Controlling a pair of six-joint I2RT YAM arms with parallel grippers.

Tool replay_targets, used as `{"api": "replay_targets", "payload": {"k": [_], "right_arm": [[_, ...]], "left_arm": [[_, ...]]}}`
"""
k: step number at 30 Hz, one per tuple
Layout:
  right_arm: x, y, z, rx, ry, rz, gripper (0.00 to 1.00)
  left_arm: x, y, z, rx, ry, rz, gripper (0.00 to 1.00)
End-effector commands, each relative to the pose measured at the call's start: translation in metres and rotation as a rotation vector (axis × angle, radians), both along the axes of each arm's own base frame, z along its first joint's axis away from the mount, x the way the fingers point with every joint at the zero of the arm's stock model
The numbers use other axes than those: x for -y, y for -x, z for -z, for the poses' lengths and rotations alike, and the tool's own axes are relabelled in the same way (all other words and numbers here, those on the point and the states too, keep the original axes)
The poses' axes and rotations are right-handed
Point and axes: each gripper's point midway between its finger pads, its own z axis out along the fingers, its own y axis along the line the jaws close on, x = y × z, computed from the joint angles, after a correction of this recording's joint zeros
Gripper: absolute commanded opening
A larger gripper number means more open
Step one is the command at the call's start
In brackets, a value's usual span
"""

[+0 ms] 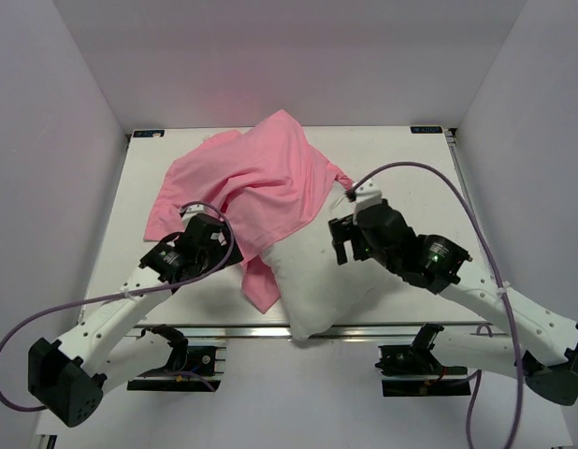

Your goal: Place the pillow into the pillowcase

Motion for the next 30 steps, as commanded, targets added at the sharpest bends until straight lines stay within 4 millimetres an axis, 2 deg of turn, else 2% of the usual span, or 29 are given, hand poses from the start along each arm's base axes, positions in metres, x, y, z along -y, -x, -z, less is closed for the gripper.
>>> {"api": "replay_targets", "payload": {"k": [1, 2, 5, 8, 10, 11, 12, 14, 15, 18, 21, 22, 23, 24, 25, 26, 29, 30], "right_arm": [[-0.035, 0.032, -0.015, 0.021, 0.043, -0.212, 0.89], [-0.049, 0.046, -0.012, 0.044, 0.086, -0.265, 0.89], [-0.079, 0.06, 0.0, 0.038, 0.159, -0.292, 0.89], [-0.108, 0.062, 0.019, 0.016, 0.168, -0.306, 0.89], [-0.12, 0.064, 0.047, -0.024, 0.185, -0.304, 0.89], [-0.132, 0.06, 0.051, -0.008, 0.153, -0.293, 0.89], [-0.136, 0.057, 0.068, -0.019, 0.179, -0.274, 0.89], [-0.134, 0.047, 0.085, -0.017, 0.205, -0.193, 0.89], [-0.134, 0.043, 0.104, -0.04, 0.245, -0.168, 0.89], [-0.132, 0.036, 0.14, -0.137, 0.262, -0.11, 0.89], [-0.121, 0.028, 0.17, -0.203, 0.279, -0.055, 0.89], [-0.12, 0.027, 0.174, -0.222, 0.272, -0.043, 0.87], [-0.118, 0.022, 0.178, -0.245, 0.256, -0.029, 0.72], [-0.115, 0.02, 0.181, -0.248, 0.248, -0.024, 0.53], [-0.119, 0.016, 0.179, -0.238, 0.219, -0.017, 0.29], [-0.117, 0.013, 0.178, -0.24, 0.206, -0.012, 0.0], [-0.131, 0.009, 0.153, -0.199, 0.124, -0.067, 0.0], [-0.135, 0.007, 0.136, -0.171, 0.083, -0.091, 0.0]], "left_arm": [[0.013, -0.002, 0.003, 0.0, 0.079, 0.05, 0.98], [0.013, -0.002, 0.001, 0.017, 0.09, 0.05, 0.98], [0.01, 0.005, 0.01, 0.011, 0.1, 0.05, 0.98], [0.009, 0.016, 0.028, -0.032, 0.111, 0.051, 0.98], [0.008, 0.02, 0.032, -0.033, 0.125, 0.045, 0.98], [0.005, 0.024, 0.037, -0.043, 0.122, 0.034, 0.98], [0.004, 0.025, 0.035, -0.03, 0.128, 0.031, 0.98], [0.003, 0.028, 0.039, -0.032, 0.132, 0.033, 0.98], [0.004, 0.029, 0.038, -0.027, 0.141, 0.037, 0.98], [0.011, 0.032, 0.046, -0.041, 0.17, 0.068, 0.98], [0.015, 0.032, 0.056, -0.059, 0.175, 0.086, 0.98], [0.016, 0.032, 0.059, -0.068, 0.171, 0.09, 0.98], [0.019, 0.031, 0.06, -0.064, 0.178, 0.108, 0.98], [0.02, 0.031, 0.063, -0.068, 0.177, 0.113, 0.98], [0.022, 0.03, 0.064, -0.07, 0.177, 0.121, 0.98], [0.024, 0.028, 0.065, -0.068, 0.176, 0.132, 0.98], [0.034, 0.019, 0.063, -0.039, 0.196, 0.171, 0.98], [0.036, 0.017, 0.066, -0.044, 0.19, 0.18, 0.98]]}}
